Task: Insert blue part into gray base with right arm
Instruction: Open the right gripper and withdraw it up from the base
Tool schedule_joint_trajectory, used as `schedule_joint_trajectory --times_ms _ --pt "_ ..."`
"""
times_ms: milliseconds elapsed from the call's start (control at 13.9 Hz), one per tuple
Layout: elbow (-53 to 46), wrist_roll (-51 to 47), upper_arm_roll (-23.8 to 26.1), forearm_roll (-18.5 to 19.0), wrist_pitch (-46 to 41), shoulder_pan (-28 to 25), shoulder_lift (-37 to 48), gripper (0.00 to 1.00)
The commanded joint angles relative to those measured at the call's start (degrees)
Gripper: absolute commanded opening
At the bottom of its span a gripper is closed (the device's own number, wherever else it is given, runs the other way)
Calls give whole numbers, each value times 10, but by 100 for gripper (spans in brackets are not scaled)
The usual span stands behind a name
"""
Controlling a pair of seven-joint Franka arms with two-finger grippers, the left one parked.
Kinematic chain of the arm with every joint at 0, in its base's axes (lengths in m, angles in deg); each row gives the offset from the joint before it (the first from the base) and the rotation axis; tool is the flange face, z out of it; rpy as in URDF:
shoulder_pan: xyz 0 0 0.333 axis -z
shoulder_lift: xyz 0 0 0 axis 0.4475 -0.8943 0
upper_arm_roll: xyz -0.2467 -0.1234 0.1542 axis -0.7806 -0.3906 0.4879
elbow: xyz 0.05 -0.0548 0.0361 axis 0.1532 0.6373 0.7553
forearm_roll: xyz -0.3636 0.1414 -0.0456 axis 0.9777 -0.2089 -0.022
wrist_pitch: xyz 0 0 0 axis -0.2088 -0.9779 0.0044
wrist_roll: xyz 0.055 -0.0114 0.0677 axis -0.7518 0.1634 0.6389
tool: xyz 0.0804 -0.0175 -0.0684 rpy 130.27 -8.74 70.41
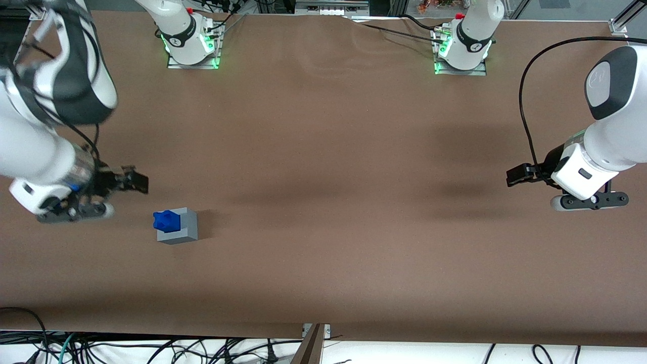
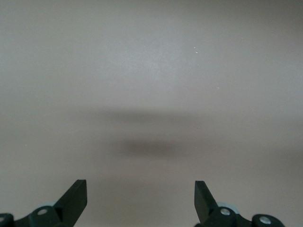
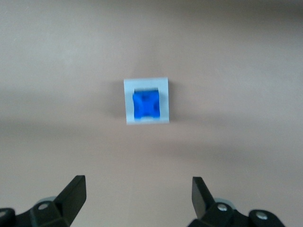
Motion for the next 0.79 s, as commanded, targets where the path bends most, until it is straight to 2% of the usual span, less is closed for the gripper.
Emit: schedule_joint_trajectory --times_ms 0,216,719 --pt "64 -7 -2 -31 -27 2 79 99" --pt "123 -12 -4 -49 -14 2 130 99" --pt "110 -12 -14 -47 -26 2 127 99"
